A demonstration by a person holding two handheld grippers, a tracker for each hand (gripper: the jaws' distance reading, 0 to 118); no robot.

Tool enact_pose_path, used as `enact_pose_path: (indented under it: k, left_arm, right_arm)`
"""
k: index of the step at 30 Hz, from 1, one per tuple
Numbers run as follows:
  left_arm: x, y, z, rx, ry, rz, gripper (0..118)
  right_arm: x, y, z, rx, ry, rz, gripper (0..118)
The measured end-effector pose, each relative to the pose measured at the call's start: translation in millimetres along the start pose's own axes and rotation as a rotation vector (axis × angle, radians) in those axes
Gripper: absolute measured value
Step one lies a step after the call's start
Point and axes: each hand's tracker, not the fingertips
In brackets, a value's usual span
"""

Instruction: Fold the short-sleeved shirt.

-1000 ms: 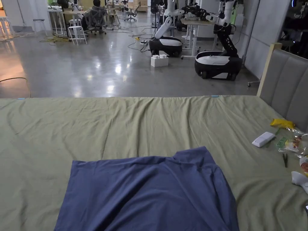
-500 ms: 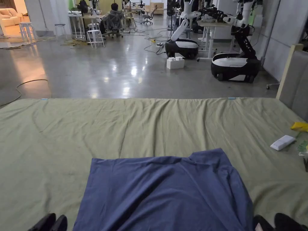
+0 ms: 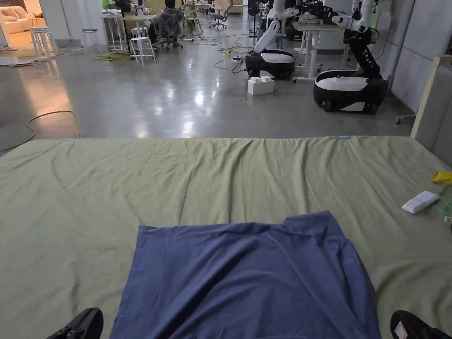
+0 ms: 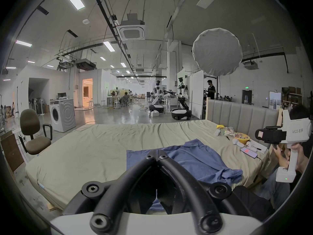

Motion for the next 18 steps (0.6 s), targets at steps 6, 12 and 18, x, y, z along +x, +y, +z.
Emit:
enact_pose_path:
  k: [6,12,18]
  left_arm:
    - [-2.1,-2.9,-1.4,-0.019,-0.002,-0.002,0]
    - [-5.8,-6.7,-4.2,-0.049,0.0,0.021,0]
    - [-22.6,-11.4,-30.6,-0.163,0.001,0.117,0]
  right_arm:
    - [3.0,-0.3,-2.2,-0.001,-0.007,-0.021,1]
    - [4.6,-5.0,-5.7,-0.025,-0.007,-0.038,1]
    - [6.2,-14.4,-15.0,-0.065,-0.002,-0.049,1]
